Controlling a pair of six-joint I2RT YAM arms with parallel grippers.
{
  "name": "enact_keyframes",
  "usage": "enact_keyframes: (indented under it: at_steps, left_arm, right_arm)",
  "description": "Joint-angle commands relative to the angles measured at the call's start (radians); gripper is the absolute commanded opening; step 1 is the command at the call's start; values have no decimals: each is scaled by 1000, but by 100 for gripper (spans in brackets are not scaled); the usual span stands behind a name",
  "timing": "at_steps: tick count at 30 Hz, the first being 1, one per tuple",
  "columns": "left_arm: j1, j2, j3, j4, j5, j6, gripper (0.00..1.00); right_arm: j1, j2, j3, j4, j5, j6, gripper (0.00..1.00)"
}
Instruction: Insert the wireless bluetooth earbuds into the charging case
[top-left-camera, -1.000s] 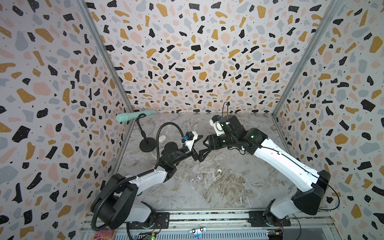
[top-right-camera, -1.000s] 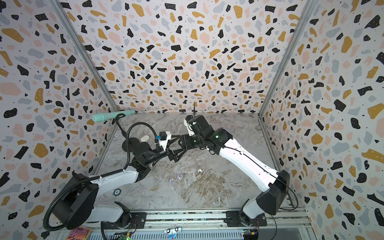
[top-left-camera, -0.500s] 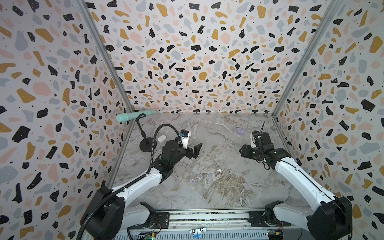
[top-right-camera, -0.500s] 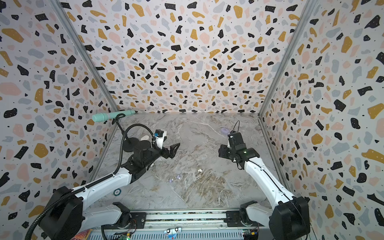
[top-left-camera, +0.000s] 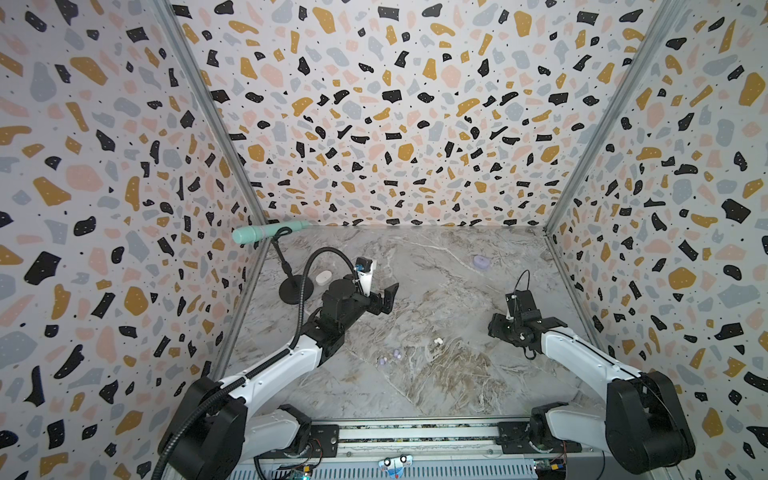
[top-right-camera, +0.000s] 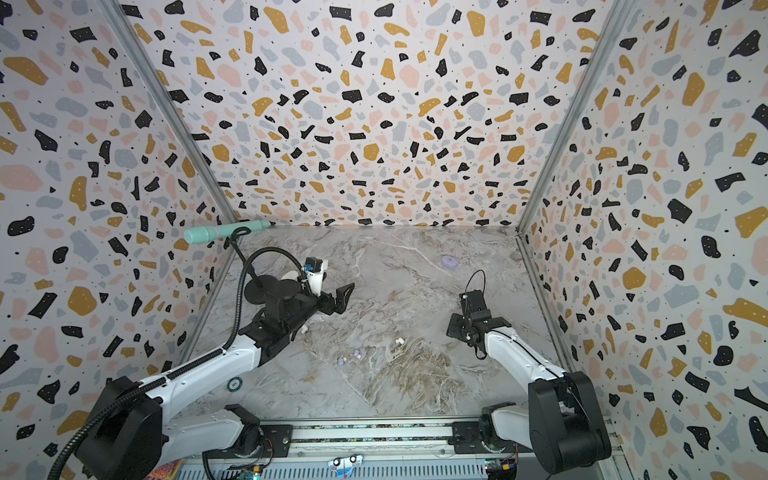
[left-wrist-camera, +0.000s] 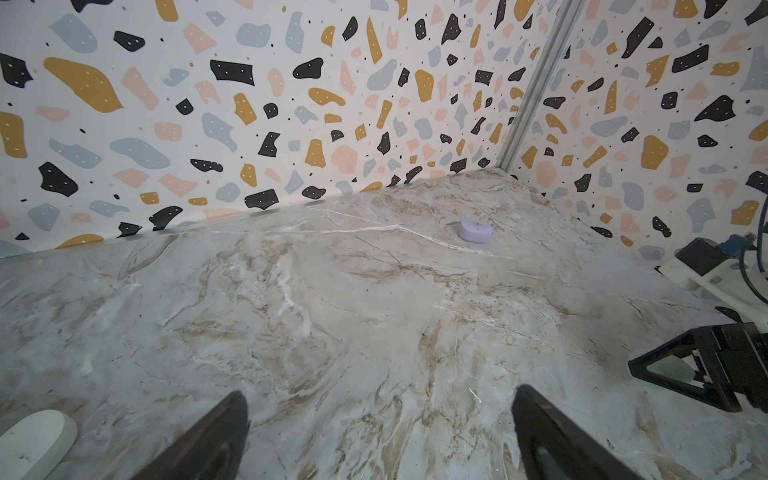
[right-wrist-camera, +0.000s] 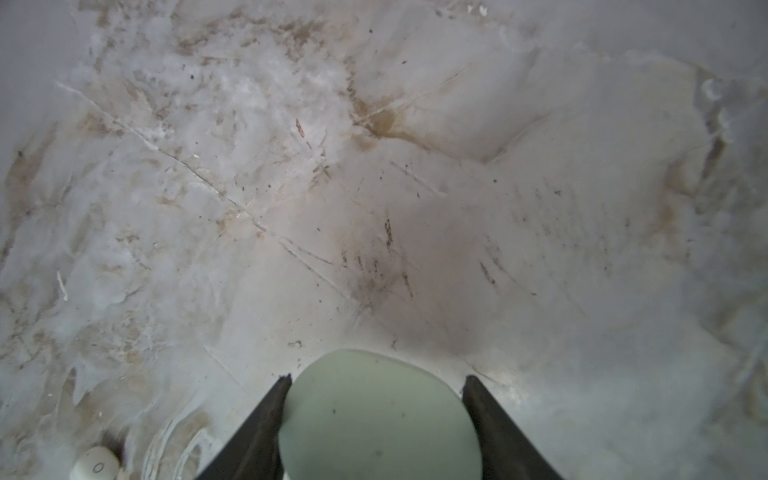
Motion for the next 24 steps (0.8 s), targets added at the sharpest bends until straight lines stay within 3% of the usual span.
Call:
enact_keyframes:
  at_steps: [1,9,16,24]
  left_arm:
    - [7,-14,6,16,-11,-8,100]
    - [10,-11,-2,32,-6,-15,100]
    - [12,-14,-3,35,-6,-26,100]
    - [12,-19,-6,39,-8,-27,100]
  right_arm:
    - [0,15,-18,28,26,29,53]
    - [9,39,-38,25,30,46,55]
    - [12,41,-4,-33,31,43,81]
    - [11,9,123,-82,-13,44,95]
